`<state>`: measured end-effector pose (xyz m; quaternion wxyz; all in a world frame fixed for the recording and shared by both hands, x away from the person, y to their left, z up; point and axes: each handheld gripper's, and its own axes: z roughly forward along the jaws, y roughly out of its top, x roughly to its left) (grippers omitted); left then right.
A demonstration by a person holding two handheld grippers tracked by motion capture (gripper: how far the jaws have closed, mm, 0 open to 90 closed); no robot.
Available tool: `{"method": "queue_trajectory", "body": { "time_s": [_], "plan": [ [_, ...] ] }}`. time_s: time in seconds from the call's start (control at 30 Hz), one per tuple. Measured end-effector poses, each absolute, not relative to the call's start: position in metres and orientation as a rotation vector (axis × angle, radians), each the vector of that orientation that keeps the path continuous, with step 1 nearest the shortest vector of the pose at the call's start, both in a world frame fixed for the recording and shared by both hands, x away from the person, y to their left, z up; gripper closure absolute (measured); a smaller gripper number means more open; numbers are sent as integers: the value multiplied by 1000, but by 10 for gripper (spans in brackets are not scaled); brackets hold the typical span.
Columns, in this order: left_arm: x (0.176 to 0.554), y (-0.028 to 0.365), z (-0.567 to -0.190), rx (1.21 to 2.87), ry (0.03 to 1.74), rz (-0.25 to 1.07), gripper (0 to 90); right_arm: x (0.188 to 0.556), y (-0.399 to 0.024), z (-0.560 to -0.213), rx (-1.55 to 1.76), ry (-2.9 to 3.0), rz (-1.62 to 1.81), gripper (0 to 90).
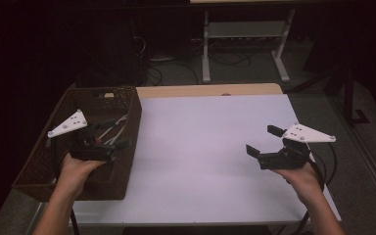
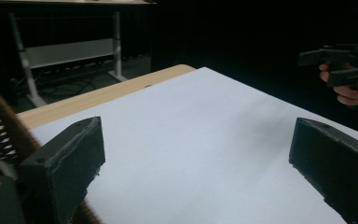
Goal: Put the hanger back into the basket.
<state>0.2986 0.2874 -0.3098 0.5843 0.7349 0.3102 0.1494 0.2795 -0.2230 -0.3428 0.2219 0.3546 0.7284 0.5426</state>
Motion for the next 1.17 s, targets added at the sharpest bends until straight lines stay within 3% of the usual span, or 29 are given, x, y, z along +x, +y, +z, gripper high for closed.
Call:
{"method": "queue_trajectory", "body": {
  "time_s": [0.5, 1.17],
  "plan": [
    [301, 258, -325, 1692, 688, 329, 0, 285, -222, -331, 959, 1970, 1568, 0],
    [301, 257, -328, 1686, 680, 305, 0, 284, -223, -330, 949, 1972, 1571, 0]
  ]
}}
